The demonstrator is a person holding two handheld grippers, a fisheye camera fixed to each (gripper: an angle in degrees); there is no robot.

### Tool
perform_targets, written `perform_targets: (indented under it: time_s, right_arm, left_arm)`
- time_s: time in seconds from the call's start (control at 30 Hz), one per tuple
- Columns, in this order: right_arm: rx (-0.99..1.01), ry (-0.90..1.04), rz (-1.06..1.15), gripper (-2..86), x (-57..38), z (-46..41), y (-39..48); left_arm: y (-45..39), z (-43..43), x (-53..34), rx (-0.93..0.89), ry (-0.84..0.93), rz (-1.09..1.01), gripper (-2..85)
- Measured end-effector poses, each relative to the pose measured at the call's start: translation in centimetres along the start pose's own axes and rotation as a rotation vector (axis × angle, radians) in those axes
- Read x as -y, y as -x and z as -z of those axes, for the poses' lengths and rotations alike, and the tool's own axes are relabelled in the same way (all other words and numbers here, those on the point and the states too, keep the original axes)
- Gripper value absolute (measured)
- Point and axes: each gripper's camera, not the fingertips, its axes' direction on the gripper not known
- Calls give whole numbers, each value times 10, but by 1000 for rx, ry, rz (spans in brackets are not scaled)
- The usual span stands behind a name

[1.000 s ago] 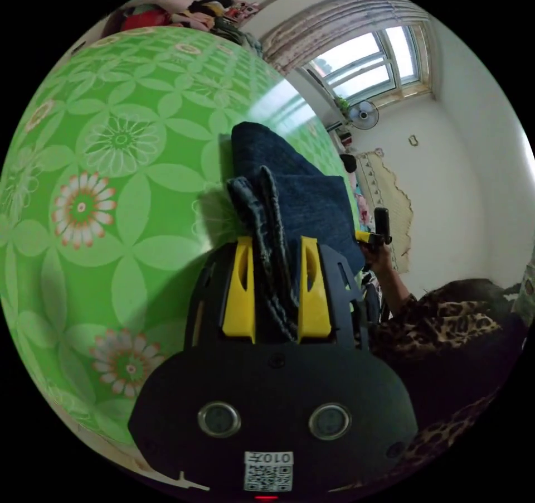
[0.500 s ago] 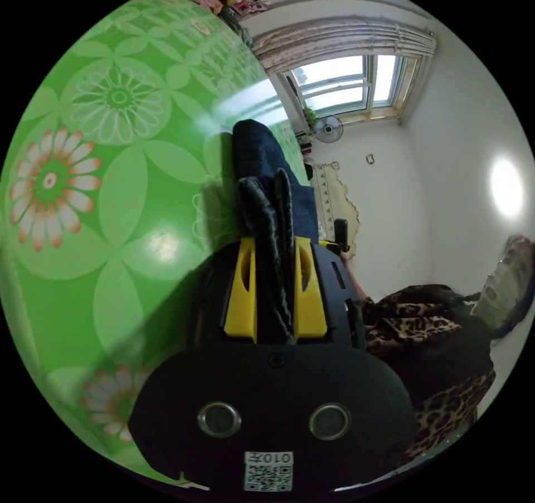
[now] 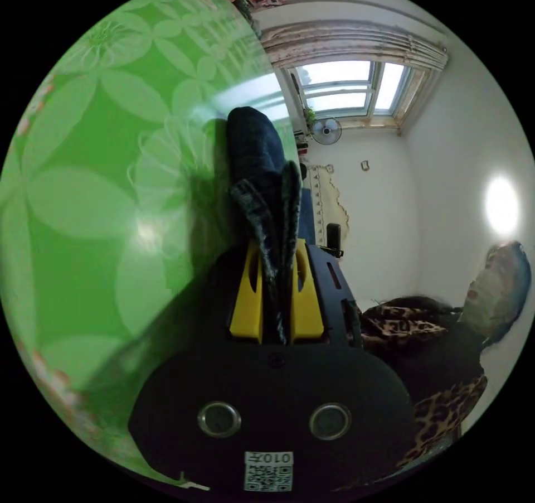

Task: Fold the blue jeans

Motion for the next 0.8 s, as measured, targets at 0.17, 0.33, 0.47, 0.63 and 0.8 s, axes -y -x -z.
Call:
perform_targets:
  time_s: [0.17, 0.33, 0.47, 0.63, 0.8]
  right_arm:
    - [-11, 68, 58, 66, -2, 20, -7]
    - [-128, 170, 106, 66, -8, 49, 1]
    - [-199, 176, 127, 66, -8, 74, 2]
    - [-169, 157, 131, 65, -2, 85, -8]
    - [-138, 176, 113, 65, 7, 80, -13]
  left_arm:
    - [-27, -26, -47, 79, -72, 106, 75]
    - [-50, -72, -72, 14, -23, 175, 80]
    - [-97, -101, -80, 229, -88, 135, 88]
    - [-120, -121, -86, 233, -153, 164, 90]
    - [-135, -126, -98, 241, -158, 156, 90]
